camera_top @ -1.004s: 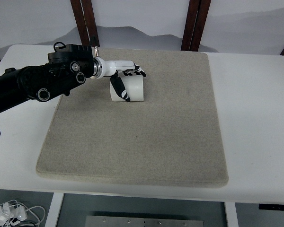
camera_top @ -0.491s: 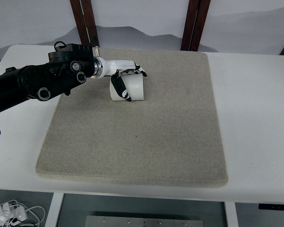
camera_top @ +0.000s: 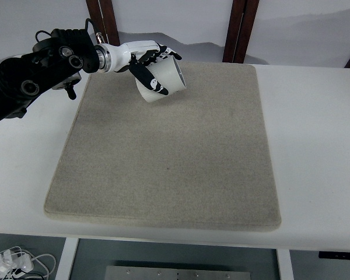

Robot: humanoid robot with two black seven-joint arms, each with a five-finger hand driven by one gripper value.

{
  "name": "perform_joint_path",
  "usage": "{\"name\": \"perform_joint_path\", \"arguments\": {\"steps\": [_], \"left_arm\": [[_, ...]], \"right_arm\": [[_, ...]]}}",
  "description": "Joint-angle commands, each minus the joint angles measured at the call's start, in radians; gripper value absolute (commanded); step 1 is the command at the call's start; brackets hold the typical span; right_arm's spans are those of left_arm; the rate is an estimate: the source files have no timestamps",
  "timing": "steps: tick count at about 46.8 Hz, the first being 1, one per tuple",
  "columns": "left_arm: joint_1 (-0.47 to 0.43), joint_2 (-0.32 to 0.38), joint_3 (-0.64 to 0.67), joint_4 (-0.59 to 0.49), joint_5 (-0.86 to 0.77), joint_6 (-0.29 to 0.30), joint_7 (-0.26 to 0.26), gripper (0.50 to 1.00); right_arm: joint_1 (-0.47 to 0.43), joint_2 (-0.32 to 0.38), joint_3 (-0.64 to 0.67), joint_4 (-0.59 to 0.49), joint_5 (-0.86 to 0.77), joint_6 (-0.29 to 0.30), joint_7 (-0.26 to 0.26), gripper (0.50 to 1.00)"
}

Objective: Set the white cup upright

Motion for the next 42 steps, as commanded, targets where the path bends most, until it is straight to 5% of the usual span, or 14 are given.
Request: {"name": "perform_joint_path", "arguments": {"steps": [1,28,39,42], "left_arm": [[0.007,0.004,0.001,0.029,-0.103,-0.022,-0.045,0.5],[0.139,-0.02,-0.034,0.269,-0.331,-0.227,-0.484,0.5],[0.193,-0.049,-0.034,0.329,-0.404,-0.253,-0.609,0.5],[0.206,-0.055,-0.034,0.332,-0.407,-0.253,-0.609,0.5]], "right_arm": [[0.0,0.0,0.0,0.0,0.0,0.0,0.0,0.952],[0.0,0.0,0.0,0.0,0.0,0.0,0.0,0.952],[0.0,0.0,0.0,0.0,0.0,0.0,0.0,0.952],[0.0,0.0,0.0,0.0,0.0,0.0,0.0,0.952]]}}
